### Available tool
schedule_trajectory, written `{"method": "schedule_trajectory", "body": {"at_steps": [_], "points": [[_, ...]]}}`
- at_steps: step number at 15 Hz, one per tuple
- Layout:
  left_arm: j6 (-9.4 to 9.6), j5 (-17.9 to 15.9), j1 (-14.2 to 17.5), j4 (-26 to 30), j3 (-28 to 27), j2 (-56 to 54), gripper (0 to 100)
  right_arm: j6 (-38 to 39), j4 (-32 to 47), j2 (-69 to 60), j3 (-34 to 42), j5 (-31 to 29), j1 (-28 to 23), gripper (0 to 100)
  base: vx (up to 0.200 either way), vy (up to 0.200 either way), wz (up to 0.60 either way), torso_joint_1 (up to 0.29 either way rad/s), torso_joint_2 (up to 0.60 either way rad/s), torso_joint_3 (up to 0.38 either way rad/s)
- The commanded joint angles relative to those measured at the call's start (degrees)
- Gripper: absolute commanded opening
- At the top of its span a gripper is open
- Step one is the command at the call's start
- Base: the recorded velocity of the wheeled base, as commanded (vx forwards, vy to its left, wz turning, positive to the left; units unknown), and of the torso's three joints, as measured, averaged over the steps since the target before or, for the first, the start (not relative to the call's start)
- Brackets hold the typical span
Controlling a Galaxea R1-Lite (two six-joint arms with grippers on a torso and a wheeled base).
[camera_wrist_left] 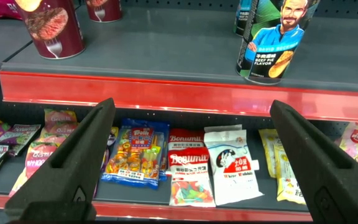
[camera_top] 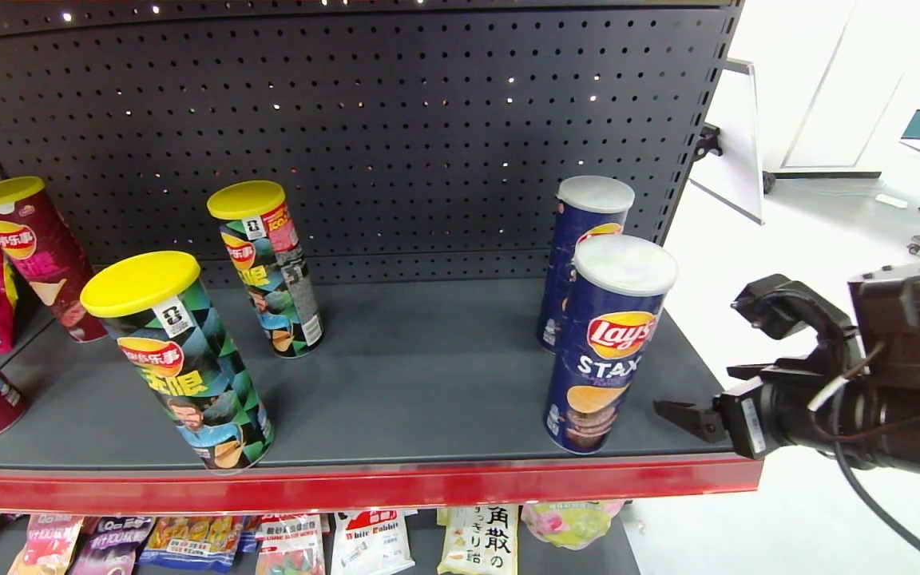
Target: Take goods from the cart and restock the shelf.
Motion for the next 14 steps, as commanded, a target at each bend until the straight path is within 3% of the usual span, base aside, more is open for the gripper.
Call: {"method": "schedule_trajectory", "body": {"at_steps": [1, 7, 14], "points": [[-0.04, 0.0, 0.0, 0.0, 0.1, 0.1, 100, -0.9, 0.0, -13.6, 5.9, 0.3, -4.9, 100, 0.000, 0.000, 0.00, 0.000, 0.00, 0.000], [-0.04, 0.0, 0.0, 0.0, 0.1, 0.0, 100, -1.9, 0.6, -36.4, 15.0, 0.8, -7.9, 100, 0.000, 0.000, 0.00, 0.000, 0.00, 0.000], [-0.04, 0.0, 0.0, 0.0, 0.0, 0.1, 100, -7.2, 0.7, -45.1, 21.9, 4.8, -9.3, 100, 0.000, 0.000, 0.00, 0.000, 0.00, 0.000]]}}
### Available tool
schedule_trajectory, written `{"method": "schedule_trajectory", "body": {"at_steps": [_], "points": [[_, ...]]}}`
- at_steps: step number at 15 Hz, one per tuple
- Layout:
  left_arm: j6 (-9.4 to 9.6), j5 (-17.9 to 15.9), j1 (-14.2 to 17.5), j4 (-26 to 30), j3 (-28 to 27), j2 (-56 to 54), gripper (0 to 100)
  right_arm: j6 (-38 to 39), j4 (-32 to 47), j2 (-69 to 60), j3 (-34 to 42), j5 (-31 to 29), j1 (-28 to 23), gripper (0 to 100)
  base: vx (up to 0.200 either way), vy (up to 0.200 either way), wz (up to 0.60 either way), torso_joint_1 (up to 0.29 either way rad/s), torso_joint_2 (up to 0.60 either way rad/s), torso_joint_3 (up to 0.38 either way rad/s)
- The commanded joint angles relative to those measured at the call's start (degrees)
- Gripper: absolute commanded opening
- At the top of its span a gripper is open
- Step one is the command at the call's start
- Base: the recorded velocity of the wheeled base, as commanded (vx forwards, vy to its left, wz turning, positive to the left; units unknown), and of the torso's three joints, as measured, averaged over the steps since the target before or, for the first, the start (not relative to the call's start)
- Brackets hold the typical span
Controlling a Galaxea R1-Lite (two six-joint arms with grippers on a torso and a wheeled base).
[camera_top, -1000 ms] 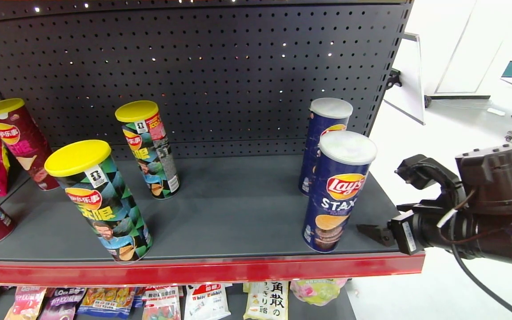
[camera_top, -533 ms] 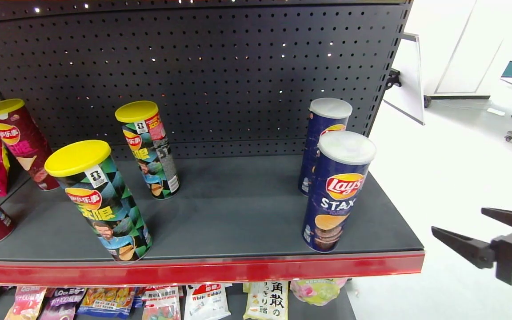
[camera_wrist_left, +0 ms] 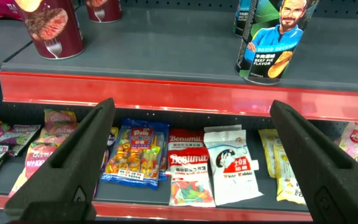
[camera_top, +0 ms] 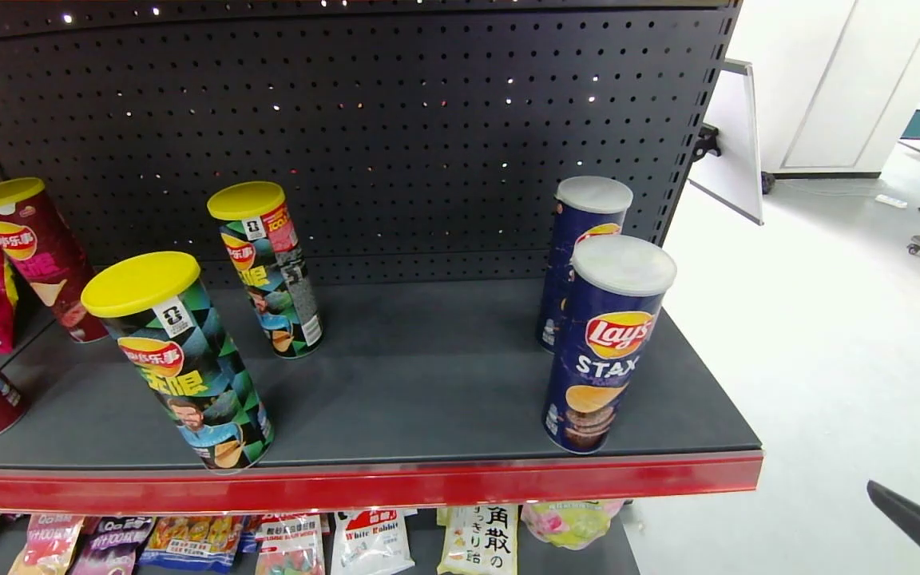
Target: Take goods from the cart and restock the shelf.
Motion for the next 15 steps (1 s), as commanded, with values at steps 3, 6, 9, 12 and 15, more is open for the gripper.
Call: {"method": "schedule_trajectory", "body": {"at_steps": [3, 6, 9, 12, 15], "points": [[-0.04, 0.0, 0.0, 0.0, 0.0, 0.1, 100, 0.1, 0.1, -5.7, 5.7, 0.4, -6.7, 100, 0.000, 0.000, 0.00, 0.000, 0.00, 0.000], [-0.04, 0.0, 0.0, 0.0, 0.0, 0.1, 100, 0.6, 0.0, -8.8, 8.7, 2.0, -6.9, 100, 0.000, 0.000, 0.00, 0.000, 0.00, 0.000], [-0.04, 0.0, 0.0, 0.0, 0.0, 0.0, 100, 3.8, 0.1, -17.4, 13.0, 4.1, -9.9, 100, 0.000, 0.000, 0.00, 0.000, 0.00, 0.000], [-0.04, 0.0, 0.0, 0.0, 0.0, 0.0, 100, 3.2, 1.3, -29.5, 17.0, 7.6, -10.2, 100, 0.000, 0.000, 0.00, 0.000, 0.00, 0.000], [-0.04, 0.0, 0.0, 0.0, 0.0, 0.1, 100, 5.2, 11.0, -38.0, 14.7, 12.0, -14.1, 100, 0.000, 0.000, 0.00, 0.000, 0.00, 0.000]]}}
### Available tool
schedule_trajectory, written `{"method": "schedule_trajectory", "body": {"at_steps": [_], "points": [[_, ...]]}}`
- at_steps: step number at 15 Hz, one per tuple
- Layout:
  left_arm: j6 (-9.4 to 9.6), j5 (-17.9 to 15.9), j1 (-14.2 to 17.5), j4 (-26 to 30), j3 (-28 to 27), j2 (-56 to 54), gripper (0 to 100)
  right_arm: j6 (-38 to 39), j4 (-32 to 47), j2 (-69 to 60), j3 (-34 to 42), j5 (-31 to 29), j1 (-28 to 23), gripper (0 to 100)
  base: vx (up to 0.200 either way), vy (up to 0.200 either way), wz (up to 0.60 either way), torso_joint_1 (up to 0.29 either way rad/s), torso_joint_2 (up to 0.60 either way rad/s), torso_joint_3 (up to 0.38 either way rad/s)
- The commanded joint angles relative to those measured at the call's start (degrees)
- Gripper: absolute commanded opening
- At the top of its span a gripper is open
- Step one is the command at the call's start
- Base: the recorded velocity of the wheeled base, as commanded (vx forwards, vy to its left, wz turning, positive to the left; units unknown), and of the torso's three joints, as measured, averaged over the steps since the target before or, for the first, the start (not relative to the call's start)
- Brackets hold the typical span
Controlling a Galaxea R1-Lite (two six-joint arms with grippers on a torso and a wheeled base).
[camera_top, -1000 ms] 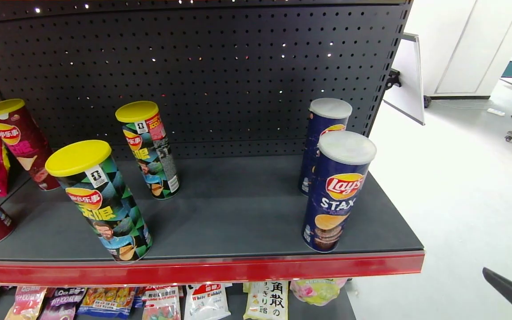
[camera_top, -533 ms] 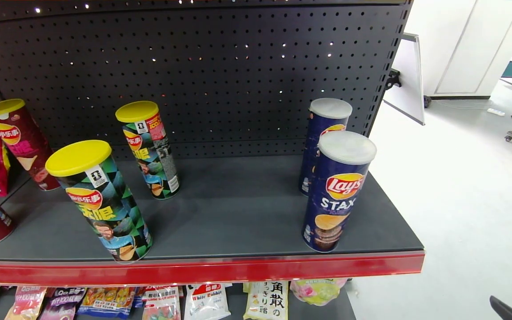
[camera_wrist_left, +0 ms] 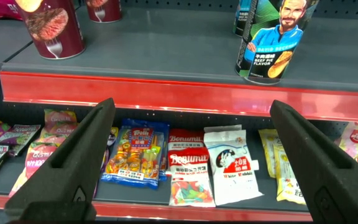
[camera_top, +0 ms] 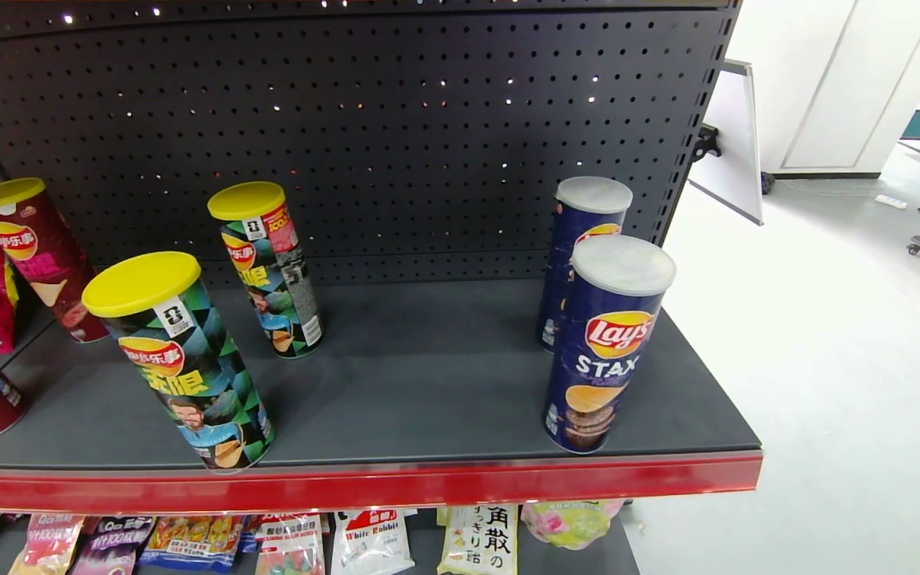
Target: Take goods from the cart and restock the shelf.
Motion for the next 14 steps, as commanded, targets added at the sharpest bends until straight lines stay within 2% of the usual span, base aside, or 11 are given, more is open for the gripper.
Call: {"method": "schedule_trajectory", "body": {"at_steps": [1, 3, 5, 6, 14], "points": [[-0.01, 0.0, 0.0, 0.0, 0.0, 0.0, 100, 2.3, 2.2, -8.4, -0.6, 0.6, -2.8, 100, 0.000, 0.000, 0.00, 0.000, 0.00, 0.000], [-0.01, 0.0, 0.0, 0.0, 0.0, 0.0, 100, 4.9, 1.6, -9.4, -0.4, -2.5, -2.6, 100, 0.000, 0.000, 0.00, 0.000, 0.00, 0.000], [-0.01, 0.0, 0.0, 0.0, 0.0, 0.0, 100, 4.4, -0.4, -9.4, 1.5, -10.2, -2.6, 100, 0.000, 0.000, 0.00, 0.000, 0.00, 0.000], [-0.01, 0.0, 0.0, 0.0, 0.0, 0.0, 100, 6.4, 0.2, -9.4, 1.5, -11.3, -2.6, 100, 0.000, 0.000, 0.00, 0.000, 0.00, 0.000], [-0.01, 0.0, 0.0, 0.0, 0.1, 0.1, 100, 5.9, 0.6, -9.4, 1.5, -10.7, -2.3, 100, 0.000, 0.000, 0.00, 0.000, 0.00, 0.000]]}}
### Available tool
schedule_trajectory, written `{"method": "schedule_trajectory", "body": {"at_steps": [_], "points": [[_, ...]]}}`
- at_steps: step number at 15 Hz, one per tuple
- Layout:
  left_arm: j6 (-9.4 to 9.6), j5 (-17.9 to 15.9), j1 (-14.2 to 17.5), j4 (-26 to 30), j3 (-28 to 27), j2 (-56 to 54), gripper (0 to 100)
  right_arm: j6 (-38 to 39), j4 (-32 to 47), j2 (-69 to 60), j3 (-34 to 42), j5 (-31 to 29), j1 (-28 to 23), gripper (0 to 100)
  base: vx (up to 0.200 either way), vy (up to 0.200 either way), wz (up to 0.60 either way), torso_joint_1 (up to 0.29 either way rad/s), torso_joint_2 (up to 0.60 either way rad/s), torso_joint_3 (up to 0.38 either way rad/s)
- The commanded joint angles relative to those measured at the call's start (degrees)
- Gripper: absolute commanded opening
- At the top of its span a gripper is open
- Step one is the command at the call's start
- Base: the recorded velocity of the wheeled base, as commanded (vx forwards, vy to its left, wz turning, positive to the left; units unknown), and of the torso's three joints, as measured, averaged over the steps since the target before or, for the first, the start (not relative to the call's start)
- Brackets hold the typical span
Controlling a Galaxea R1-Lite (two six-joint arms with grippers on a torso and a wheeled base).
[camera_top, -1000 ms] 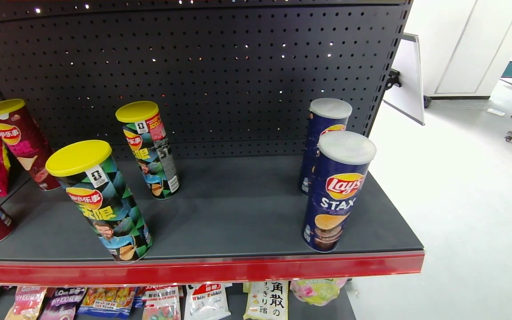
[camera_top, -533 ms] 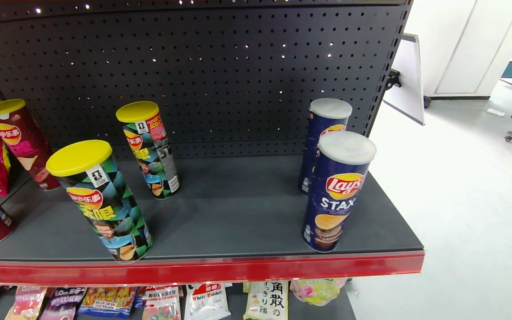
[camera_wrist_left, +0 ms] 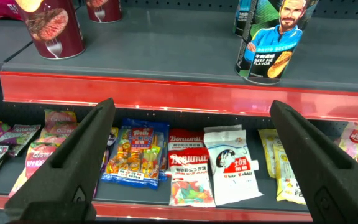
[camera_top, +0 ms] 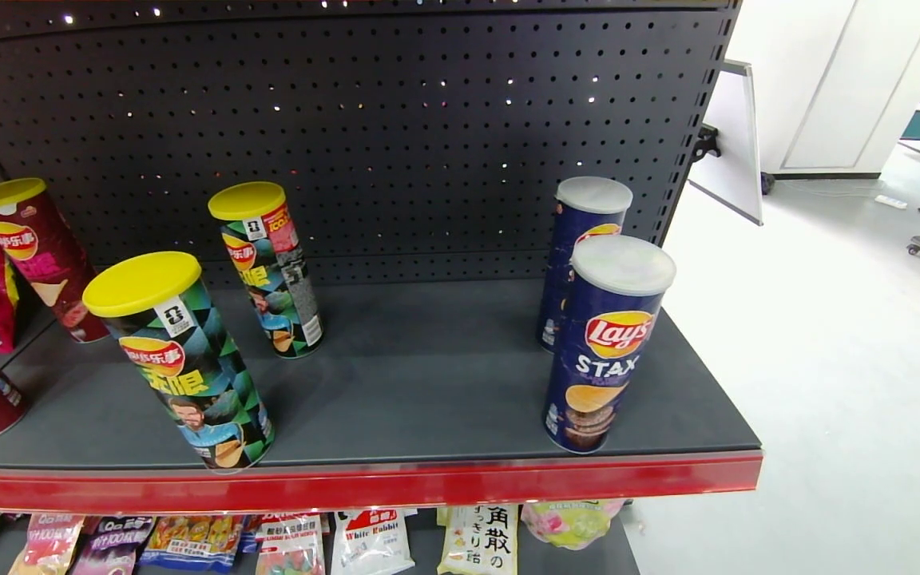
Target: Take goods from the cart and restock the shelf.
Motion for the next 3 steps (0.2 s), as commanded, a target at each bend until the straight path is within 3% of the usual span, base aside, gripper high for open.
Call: {"method": "schedule_trajectory", "body": {"at_steps": [1, 3], "points": [[-0.04, 0.0, 0.0, 0.0, 0.0, 0.0, 100, 0.0, 0.0, 0.0, 0.0, -0.1, 0.0, 100, 0.000, 0.000, 0.00, 0.000, 0.00, 0.000], [-0.04, 0.0, 0.0, 0.0, 0.1, 0.1, 100, 0.0, 0.0, 0.0, 0.0, -0.1, -0.1, 100, 0.000, 0.000, 0.00, 0.000, 0.00, 0.000]]}}
